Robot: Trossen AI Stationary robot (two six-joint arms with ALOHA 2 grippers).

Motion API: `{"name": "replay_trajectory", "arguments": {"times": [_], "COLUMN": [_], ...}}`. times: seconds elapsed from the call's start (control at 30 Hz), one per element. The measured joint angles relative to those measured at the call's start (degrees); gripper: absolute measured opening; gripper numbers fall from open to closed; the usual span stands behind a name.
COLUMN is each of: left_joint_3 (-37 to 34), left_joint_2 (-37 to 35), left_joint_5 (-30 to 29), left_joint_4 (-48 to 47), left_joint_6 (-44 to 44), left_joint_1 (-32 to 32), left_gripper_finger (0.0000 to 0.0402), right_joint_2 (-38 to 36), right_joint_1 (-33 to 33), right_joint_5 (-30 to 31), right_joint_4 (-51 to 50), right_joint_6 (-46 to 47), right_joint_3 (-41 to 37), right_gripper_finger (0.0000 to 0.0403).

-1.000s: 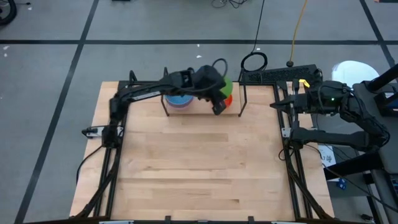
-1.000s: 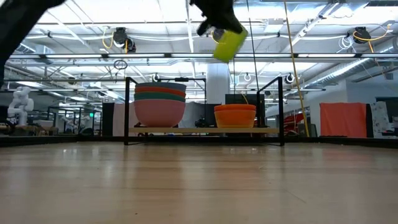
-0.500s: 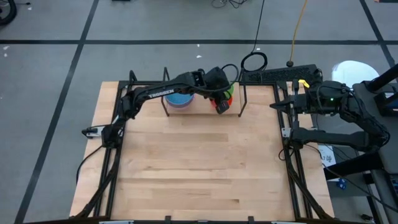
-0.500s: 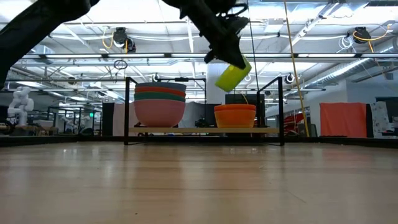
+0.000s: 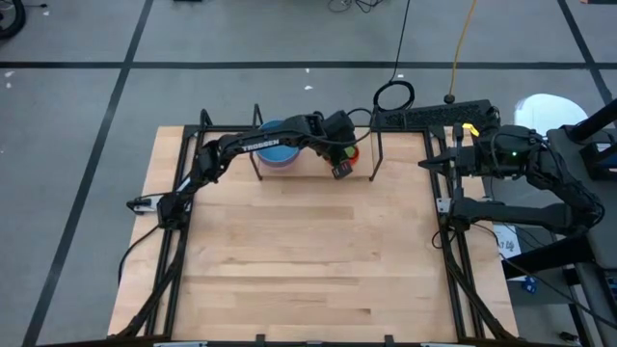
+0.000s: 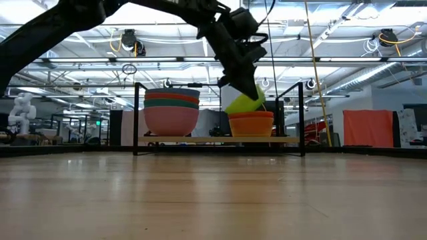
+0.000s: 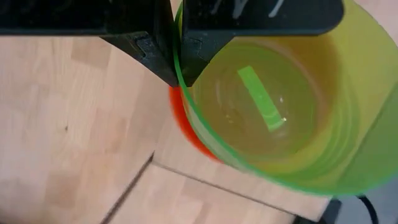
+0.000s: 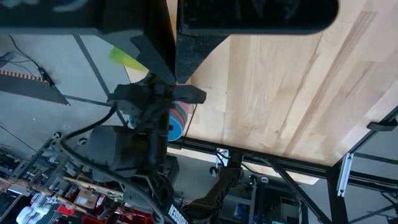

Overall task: Place and stack bowls onto a shelf
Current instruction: Stack the green bowl on top of the orange bowl on the shelf

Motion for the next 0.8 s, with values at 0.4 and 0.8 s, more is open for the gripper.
{"name": "replay_trajectory", "arguments": {"times": [0.4,0.8], "left_joint_3": [-0.04,0.02], "left_joint_2": [0.85,-0.19], "left_joint_5": [-0.09,-0.42], "left_joint_4": [0.91,0.39], "left_joint_6": [1.84,0.78], "left_joint_1": [0.09,-0.01], "left_gripper_finger": [0.0048,0.0081], "right_joint_2": [0.0,0.79], "right_joint_1": [0.0,0.0], "right_joint_5": [0.0,0.01], "right_joint_4": [0.02,0.09], "right_joint_6": [0.01,0.1], "right_joint_3": [0.0,-0.07], "right_gripper_finger": [0.0,0.0]}}
